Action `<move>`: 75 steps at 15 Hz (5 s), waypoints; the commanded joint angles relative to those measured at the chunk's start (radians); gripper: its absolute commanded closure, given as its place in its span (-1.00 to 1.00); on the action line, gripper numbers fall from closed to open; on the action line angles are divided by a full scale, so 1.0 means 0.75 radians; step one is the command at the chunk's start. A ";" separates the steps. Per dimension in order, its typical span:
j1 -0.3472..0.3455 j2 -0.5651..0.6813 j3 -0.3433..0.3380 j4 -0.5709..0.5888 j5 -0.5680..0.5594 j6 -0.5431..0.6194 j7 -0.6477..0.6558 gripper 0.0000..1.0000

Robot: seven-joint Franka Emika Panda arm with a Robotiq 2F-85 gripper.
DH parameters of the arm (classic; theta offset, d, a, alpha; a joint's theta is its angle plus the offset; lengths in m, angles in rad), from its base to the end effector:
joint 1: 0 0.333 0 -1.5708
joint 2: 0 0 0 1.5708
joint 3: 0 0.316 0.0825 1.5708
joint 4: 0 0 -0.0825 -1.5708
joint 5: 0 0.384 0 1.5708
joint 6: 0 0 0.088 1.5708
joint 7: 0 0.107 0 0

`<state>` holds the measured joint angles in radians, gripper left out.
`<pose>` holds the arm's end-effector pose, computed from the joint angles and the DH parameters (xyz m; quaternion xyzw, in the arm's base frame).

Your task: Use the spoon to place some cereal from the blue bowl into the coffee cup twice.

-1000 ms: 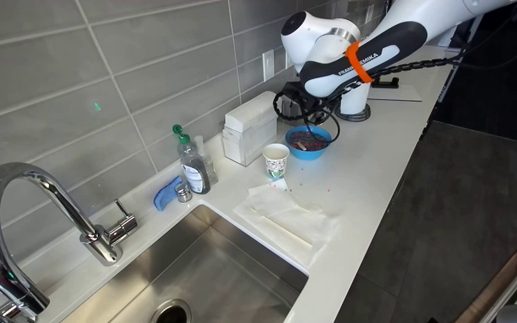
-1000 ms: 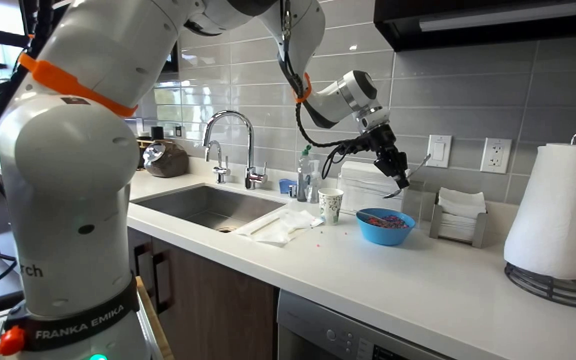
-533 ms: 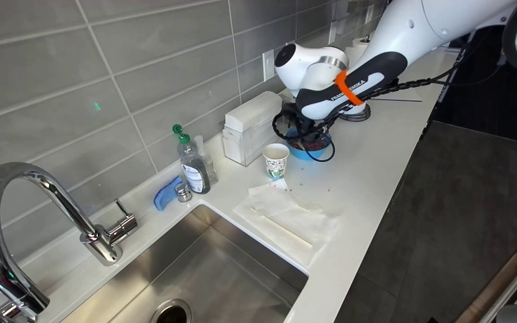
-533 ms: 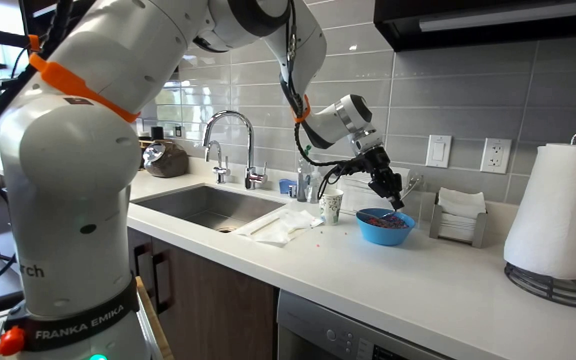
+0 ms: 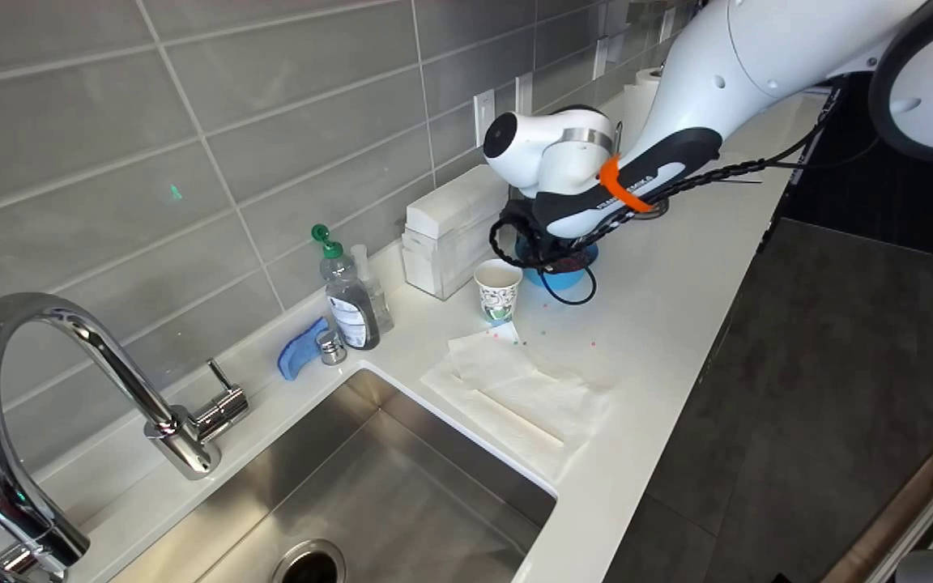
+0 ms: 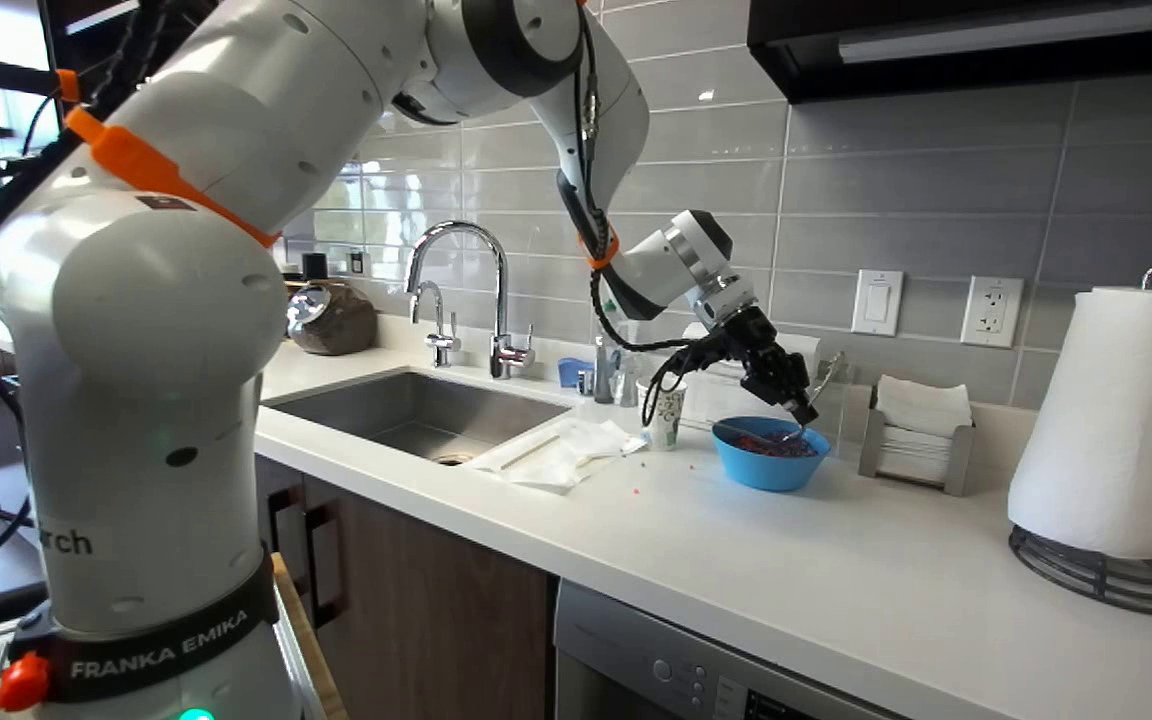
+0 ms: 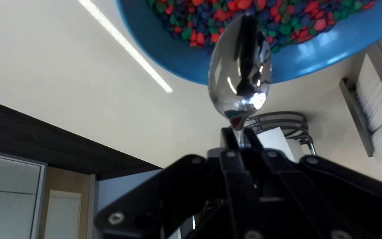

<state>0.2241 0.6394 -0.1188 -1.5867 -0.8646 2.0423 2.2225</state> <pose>0.6889 0.0419 0.2684 0.6364 -0.6616 0.3221 0.2315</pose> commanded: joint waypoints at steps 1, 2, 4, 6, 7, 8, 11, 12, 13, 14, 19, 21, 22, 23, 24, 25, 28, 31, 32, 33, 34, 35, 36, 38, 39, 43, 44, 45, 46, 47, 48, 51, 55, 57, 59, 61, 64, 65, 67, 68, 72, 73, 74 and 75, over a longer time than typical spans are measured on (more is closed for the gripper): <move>0.003 0.047 -0.009 0.043 -0.095 0.031 0.093 0.95; 0.001 0.059 -0.007 0.052 -0.114 0.035 0.106 0.95; -0.003 0.079 -0.001 0.063 -0.151 0.050 0.132 0.95; 0.000 0.102 -0.002 0.075 -0.196 0.053 0.158 0.95; 0.003 0.117 -0.003 0.082 -0.220 0.049 0.175 0.95; -0.002 0.127 0.002 0.088 -0.234 0.050 0.180 0.95; -0.016 0.144 0.026 0.092 -0.237 0.044 0.171 0.95; -0.022 0.148 0.035 0.093 -0.224 0.049 0.159 0.95; -0.027 0.149 0.045 0.091 -0.211 0.051 0.144 0.95; -0.038 0.144 0.062 0.085 -0.191 0.059 0.122 0.95; -0.074 0.149 0.115 0.080 -0.123 0.076 0.043 0.95; -0.090 0.148 0.131 0.075 -0.076 0.094 0.006 0.95; -0.096 0.149 0.134 0.074 -0.052 0.106 -0.016 0.95; -0.100 0.148 0.133 0.075 -0.032 0.114 -0.031 0.95; -0.105 0.148 0.130 0.079 -0.010 0.119 -0.049 0.95; -0.110 0.147 0.127 0.082 0.012 0.127 -0.067 0.95; -0.132 0.145 0.126 0.087 0.103 0.145 -0.117 0.95; -0.154 0.140 0.117 0.088 0.209 0.175 -0.162 0.95; -0.158 0.136 0.107 0.082 0.238 0.189 -0.172 0.95; -0.158 0.135 0.098 0.082 0.266 0.196 -0.183 0.95; -0.161 0.133 0.093 0.080 0.299 0.207 -0.195 0.95; -0.161 0.131 0.083 0.079 0.326 0.218 -0.204 0.95; -0.156 0.131 0.070 0.078 0.345 0.226 -0.208 0.95; -0.155 0.130 0.058 0.078 0.399 0.246 -0.230 0.95; -0.153 0.128 0.050 0.076 0.422 0.257 -0.235 0.95; -0.152 0.125 0.024 0.069 0.525 0.302 -0.277 0.95; -0.150 0.125 0.014 0.068 0.548 0.307 -0.283 0.95; -0.154 0.122 0.013 0.067 0.576 0.312 -0.298 0.95; -0.157 0.120 0.008 0.066 0.600 0.317 -0.309 0.95; -0.158 0.118 0.003 0.065 0.623 0.322 -0.316 0.95; -0.161 0.114 0.000 0.063 0.648 0.326 -0.329 0.95; -0.169 0.102 -0.013 0.058 0.710 0.345 -0.355 0.95; -0.178 0.093 -0.024 0.055 0.778 0.369 -0.386 0.95; -0.179 0.091 -0.030 0.054 0.798 0.379 -0.398 0.95; -0.187 0.091 -0.025 0.053 0.829 0.386 -0.423 0.95; -0.197 0.091 -0.017 0.053 0.866 0.386 -0.450 0.95; -0.207 0.085 -0.012 0.051 0.914 0.389 -0.485 0.95; -0.206 0.083 -0.015 0.050 0.924 0.390 -0.492 0.95; -0.209 0.077 -0.014 0.047 0.948 0.394 -0.511 0.95; -0.210 0.075 -0.014 0.046 0.957 0.397 -0.520 0.95; -0.213 0.063 -0.013 0.045 0.994 0.394 -0.560 0.95; -0.213 0.060 -0.013 0.045 1.000 0.392 -0.570 0.95; -0.215 0.055 -0.012 0.043 1.008 0.390 -0.582 0.95; -0.215 0.051 -0.013 0.043 1.015 0.389 -0.589 0.95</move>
<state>0.0731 0.7076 -0.1359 -1.5205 -0.1436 2.3104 1.8177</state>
